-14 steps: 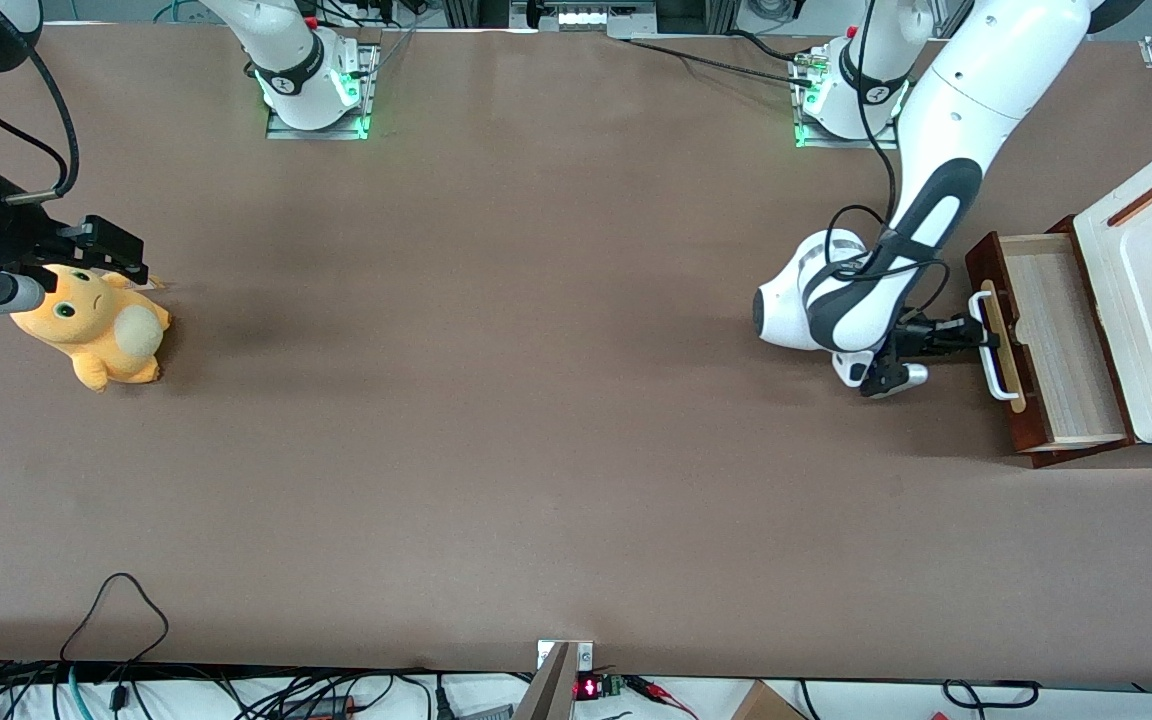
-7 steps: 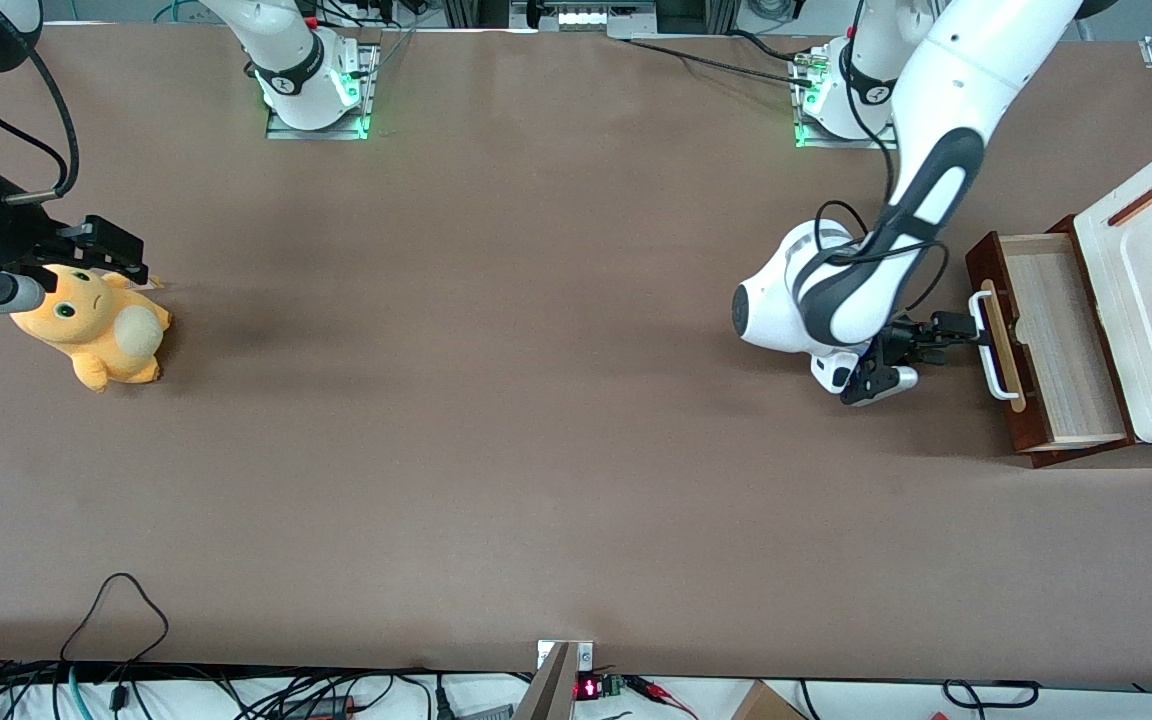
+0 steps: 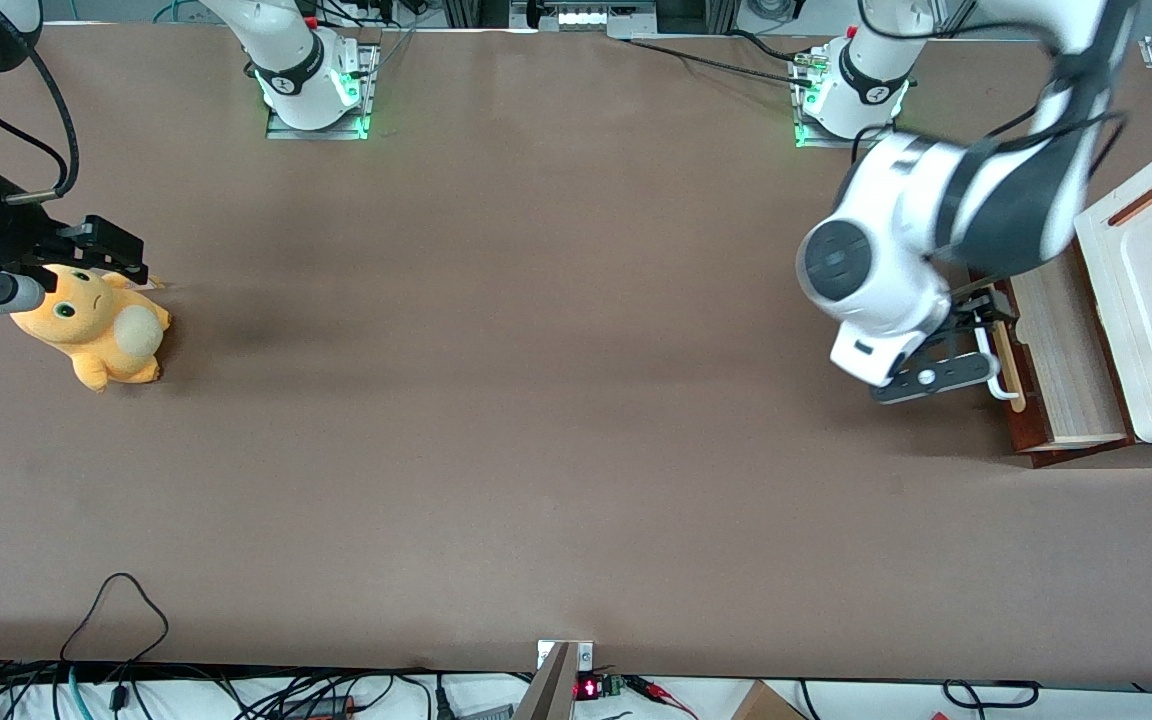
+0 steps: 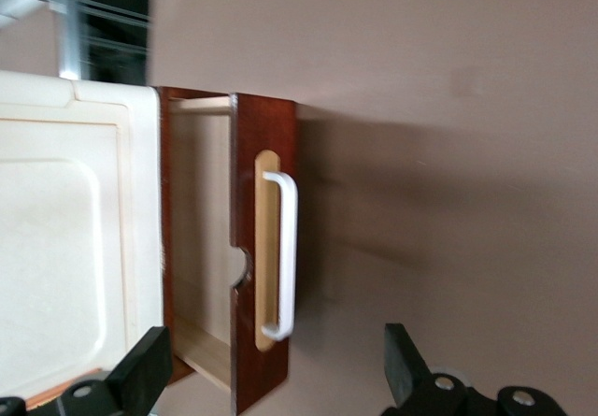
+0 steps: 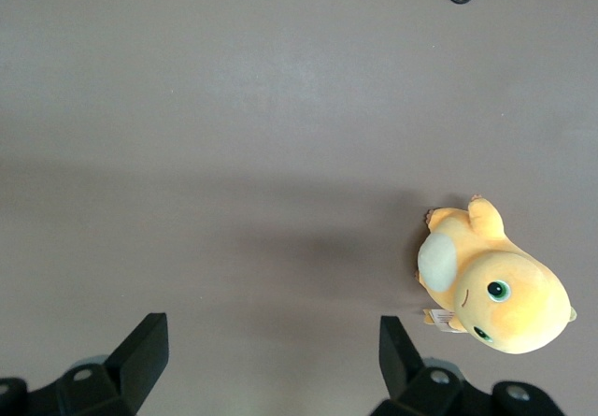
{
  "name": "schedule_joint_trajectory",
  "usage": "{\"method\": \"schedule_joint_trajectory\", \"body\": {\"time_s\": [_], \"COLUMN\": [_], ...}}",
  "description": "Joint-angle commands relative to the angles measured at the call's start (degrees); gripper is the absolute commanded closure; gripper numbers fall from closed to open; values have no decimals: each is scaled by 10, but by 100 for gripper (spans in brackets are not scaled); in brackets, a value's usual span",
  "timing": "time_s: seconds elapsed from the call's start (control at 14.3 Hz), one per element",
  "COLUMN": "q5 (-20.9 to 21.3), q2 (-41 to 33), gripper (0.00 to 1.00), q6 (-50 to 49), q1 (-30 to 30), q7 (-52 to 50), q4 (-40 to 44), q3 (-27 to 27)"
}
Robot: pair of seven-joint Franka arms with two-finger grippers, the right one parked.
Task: Open lower drawer with left arm only
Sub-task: 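Open the left gripper and lift it off the handle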
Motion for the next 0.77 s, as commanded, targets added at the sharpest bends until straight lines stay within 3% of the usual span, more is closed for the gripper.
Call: {"method": "schedule_joint_trajectory", "body": {"time_s": [0.0,0.21,0.49,0.7], "q5": [-122,-243,-342,-358], "q2": [-40,-86,-137,-176], "gripper": [0,0,0,0], "q6": [9,23,38,65], "q1": [-3,-3,-2,5], "q7": [80,167,246,301], "q4": [29,32,22,-20], "q3": [51,101,151,178]}}
